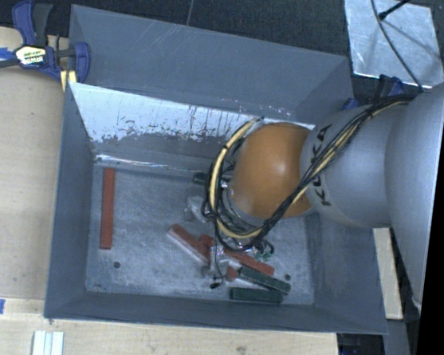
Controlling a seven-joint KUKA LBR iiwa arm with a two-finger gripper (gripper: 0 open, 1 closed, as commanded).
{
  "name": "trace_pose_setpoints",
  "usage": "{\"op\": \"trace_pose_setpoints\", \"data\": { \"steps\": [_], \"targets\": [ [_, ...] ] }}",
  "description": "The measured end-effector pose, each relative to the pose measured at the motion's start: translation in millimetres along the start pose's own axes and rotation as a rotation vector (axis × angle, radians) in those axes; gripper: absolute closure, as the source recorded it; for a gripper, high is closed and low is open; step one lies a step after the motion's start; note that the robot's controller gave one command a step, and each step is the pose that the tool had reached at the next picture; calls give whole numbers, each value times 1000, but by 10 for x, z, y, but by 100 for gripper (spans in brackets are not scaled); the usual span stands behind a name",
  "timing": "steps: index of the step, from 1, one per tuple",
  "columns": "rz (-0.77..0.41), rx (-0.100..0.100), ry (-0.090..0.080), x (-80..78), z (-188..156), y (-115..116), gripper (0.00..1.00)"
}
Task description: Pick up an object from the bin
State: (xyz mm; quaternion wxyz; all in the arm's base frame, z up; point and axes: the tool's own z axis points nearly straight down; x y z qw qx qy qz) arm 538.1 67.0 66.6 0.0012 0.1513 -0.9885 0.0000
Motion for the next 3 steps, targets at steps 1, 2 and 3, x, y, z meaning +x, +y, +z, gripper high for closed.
{"op": "trace_pose_setpoints", "data": {
  "steps": [1, 2, 3],
  "targets": [
    [0, 1, -6, -15, -45, 6, 100],
    [-528, 4, -13, -981, -1555, 189, 100],
    [-603, 4, -12, -698, -2086, 347, 100]
  ]
}}
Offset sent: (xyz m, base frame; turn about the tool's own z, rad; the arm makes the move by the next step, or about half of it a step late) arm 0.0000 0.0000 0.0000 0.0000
